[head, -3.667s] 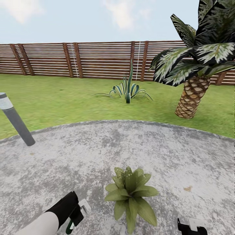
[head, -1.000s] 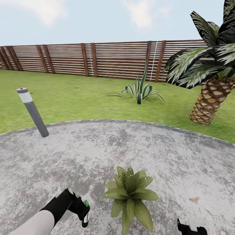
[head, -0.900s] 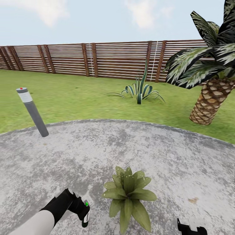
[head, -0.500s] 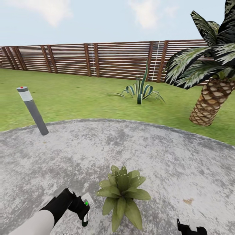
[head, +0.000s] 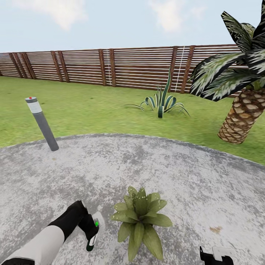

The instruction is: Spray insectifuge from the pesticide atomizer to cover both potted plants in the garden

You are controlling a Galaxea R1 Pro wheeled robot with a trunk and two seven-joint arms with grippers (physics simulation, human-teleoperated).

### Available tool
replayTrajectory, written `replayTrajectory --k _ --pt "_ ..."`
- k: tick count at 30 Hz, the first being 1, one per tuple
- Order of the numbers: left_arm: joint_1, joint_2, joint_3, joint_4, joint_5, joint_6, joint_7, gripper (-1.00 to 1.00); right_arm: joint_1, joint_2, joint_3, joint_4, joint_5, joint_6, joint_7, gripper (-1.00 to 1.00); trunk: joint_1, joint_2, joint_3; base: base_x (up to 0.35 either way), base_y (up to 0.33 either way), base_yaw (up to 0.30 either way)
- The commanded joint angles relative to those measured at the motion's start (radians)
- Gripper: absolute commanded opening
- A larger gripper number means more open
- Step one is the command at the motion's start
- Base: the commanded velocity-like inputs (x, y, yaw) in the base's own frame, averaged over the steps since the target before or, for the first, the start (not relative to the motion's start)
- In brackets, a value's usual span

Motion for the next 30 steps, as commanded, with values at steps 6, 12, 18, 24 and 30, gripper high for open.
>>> replayTrajectory --k 6,12,18,24,30 --pt "-0.032 0.000 -0.007 -0.056 -0.010 0.074 -0.070 -1.00 -0.001 0.000 -0.005 0.002 0.011 -0.004 -0.005 1.00 0.000 0.000 -0.001 0.000 0.000 0.003" --pt "-0.029 0.010 -0.012 -0.053 -0.013 0.097 -0.088 -1.00 -0.001 0.000 -0.005 0.002 0.011 -0.004 -0.005 1.00 0.000 0.000 -0.001 0.000 0.000 0.223" --pt "-0.030 0.007 -0.009 -0.056 -0.011 0.103 -0.088 -1.00 -0.001 0.000 -0.005 0.001 0.011 -0.004 -0.005 1.00 0.000 0.000 -0.001 0.032 -0.018 0.232" --pt "-0.031 0.003 -0.006 -0.057 -0.011 0.104 -0.084 -1.00 -0.001 -0.004 -0.005 -0.001 0.011 -0.004 -0.005 1.00 0.000 0.000 -0.001 0.152 -0.103 0.026" --pt "-0.030 0.003 -0.009 -0.056 -0.012 0.103 -0.081 -1.00 -0.001 -0.005 -0.005 -0.001 0.012 -0.004 -0.005 1.00 0.000 0.000 -0.001 0.010 -0.007 0.001"
